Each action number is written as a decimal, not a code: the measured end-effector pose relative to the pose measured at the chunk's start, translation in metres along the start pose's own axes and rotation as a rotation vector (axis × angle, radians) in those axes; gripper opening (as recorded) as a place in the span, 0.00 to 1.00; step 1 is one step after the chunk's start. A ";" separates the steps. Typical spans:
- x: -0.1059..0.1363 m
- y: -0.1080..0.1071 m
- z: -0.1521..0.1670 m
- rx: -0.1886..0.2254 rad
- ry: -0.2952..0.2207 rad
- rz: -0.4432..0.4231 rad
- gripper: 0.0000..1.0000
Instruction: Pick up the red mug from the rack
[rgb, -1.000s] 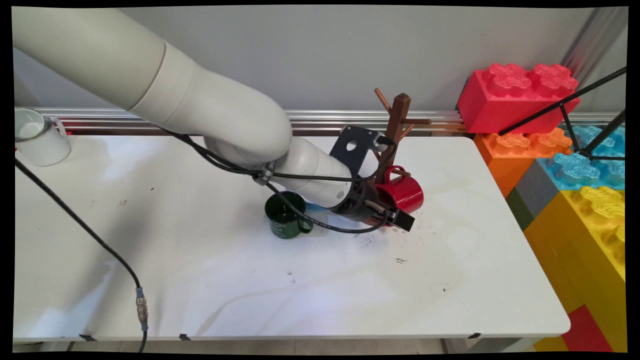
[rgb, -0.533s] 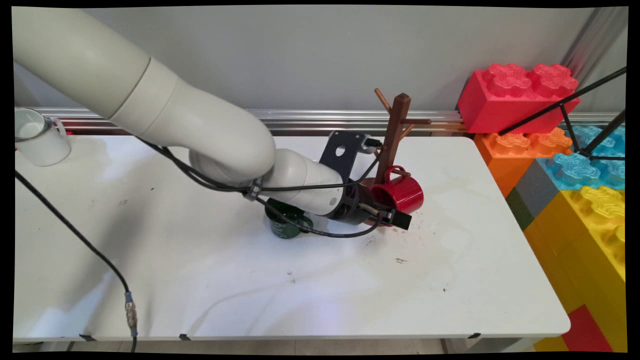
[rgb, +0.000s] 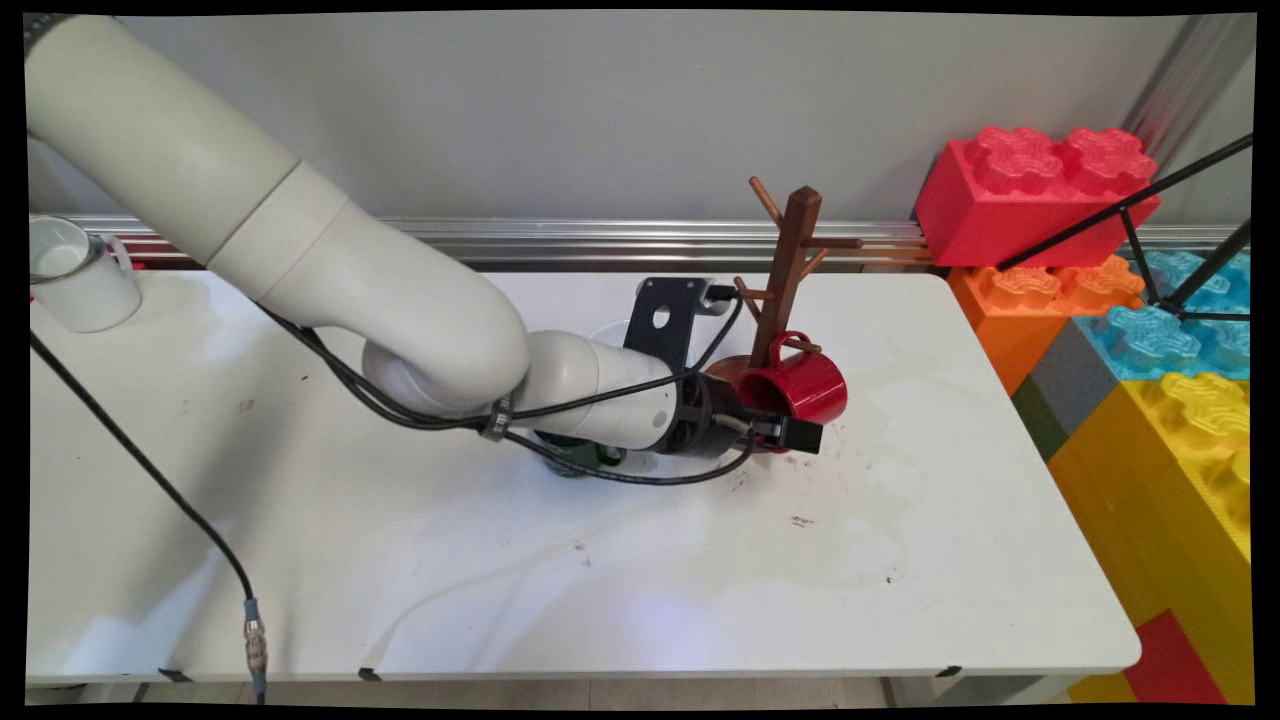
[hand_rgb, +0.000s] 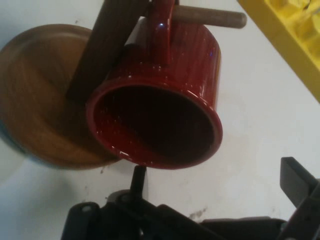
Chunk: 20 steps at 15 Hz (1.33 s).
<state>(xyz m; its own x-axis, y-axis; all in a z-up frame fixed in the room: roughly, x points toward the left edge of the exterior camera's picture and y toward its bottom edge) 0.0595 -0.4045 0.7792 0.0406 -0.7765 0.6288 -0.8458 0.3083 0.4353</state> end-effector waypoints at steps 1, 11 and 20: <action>-0.002 0.000 0.000 -0.004 0.010 -0.011 1.00; -0.011 -0.001 0.010 -0.048 0.082 -0.068 1.00; -0.005 -0.001 0.040 -0.080 0.137 -0.078 1.00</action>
<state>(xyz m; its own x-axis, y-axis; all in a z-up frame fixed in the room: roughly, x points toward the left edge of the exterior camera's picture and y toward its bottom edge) 0.0391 -0.4233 0.7493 0.1809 -0.7193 0.6707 -0.7926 0.2972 0.5325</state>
